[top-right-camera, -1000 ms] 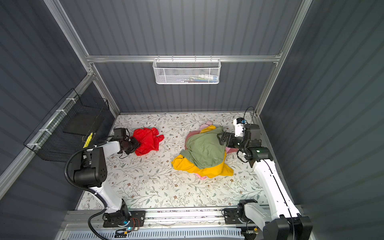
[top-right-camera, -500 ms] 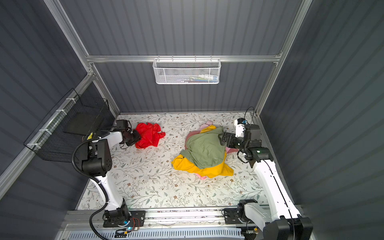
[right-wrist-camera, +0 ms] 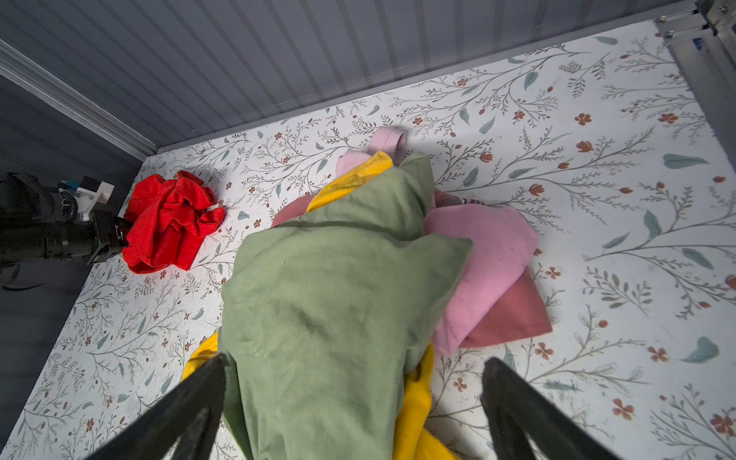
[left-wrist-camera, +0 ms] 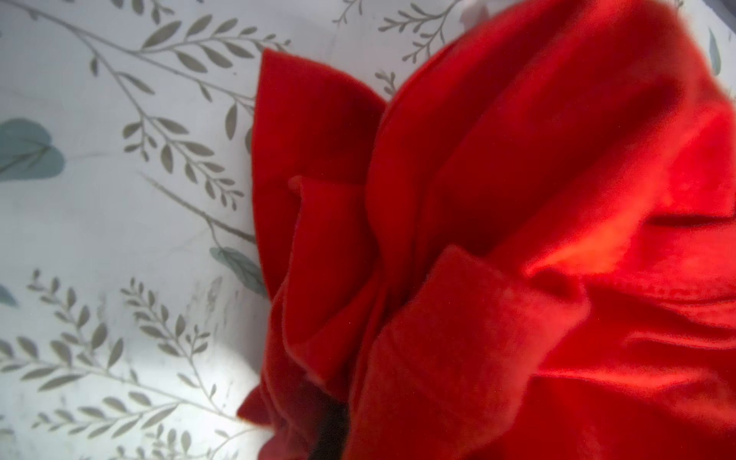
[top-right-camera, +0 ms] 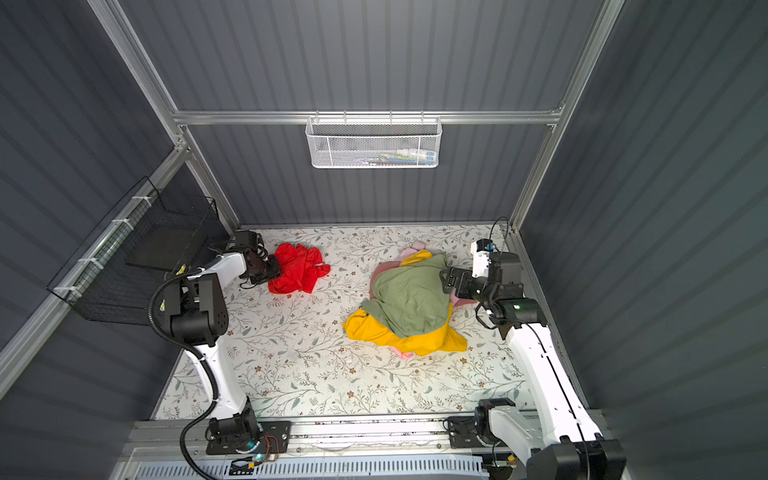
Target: Pick out a specific cloth from the pile
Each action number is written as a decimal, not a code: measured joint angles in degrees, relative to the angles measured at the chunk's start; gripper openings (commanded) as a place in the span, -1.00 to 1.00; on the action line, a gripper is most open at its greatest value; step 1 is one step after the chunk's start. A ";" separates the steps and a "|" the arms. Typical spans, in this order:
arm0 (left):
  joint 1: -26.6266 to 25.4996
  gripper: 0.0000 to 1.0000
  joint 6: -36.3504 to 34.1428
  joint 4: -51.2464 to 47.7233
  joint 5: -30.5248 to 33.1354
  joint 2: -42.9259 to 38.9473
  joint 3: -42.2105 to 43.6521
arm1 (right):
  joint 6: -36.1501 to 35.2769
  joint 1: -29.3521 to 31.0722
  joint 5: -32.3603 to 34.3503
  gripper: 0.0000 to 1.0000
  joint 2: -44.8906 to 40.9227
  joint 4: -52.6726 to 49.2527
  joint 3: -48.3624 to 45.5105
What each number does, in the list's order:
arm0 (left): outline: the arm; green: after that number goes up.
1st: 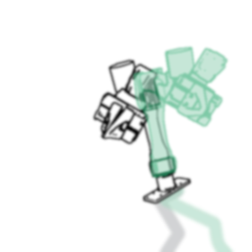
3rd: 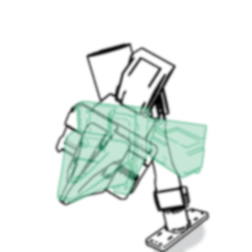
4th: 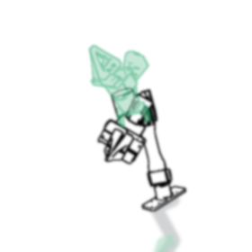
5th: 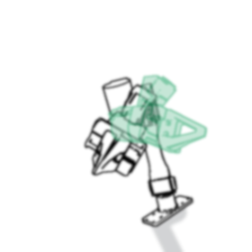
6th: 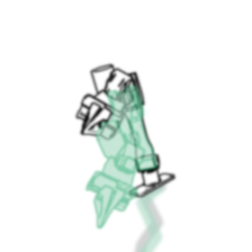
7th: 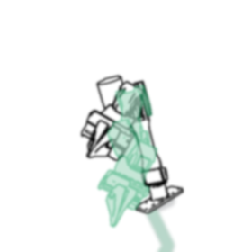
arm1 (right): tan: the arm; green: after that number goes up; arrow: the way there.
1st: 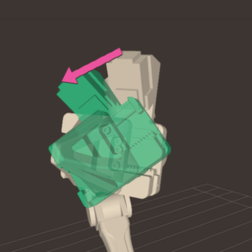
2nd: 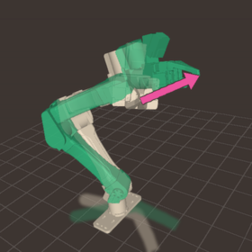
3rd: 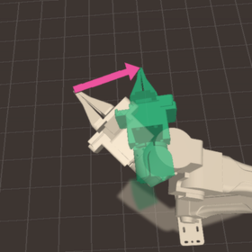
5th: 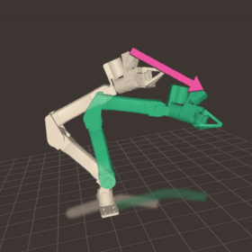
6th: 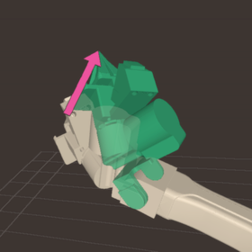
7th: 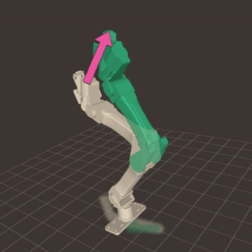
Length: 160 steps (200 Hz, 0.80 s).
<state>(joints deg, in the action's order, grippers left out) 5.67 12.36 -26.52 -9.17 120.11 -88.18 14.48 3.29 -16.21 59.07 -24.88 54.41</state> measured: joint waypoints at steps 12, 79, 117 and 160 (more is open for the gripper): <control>0.00 -0.91 -1.14 -1.16 0.13 0.68 -1.29 | 0.00 0.00 0.00 0.98 0.00 0.00 -0.02; 0.00 -0.55 -1.73 -2.82 0.37 1.29 -2.84 | -0.17 0.00 0.20 0.98 0.00 0.00 -0.04; 0.00 -0.14 -0.42 -2.38 0.42 0.96 -2.47 | -0.72 -0.37 1.27 0.98 0.00 0.02 -0.87; 0.00 0.37 1.05 -1.20 1.14 -3.41 1.20 | -1.68 -1.55 2.40 0.98 -0.07 0.26 -1.33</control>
<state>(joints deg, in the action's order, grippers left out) 5.67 13.41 -27.73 -8.03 116.71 -86.98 12.80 1.74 -13.80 59.00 -24.62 53.08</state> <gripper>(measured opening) 0.641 0.991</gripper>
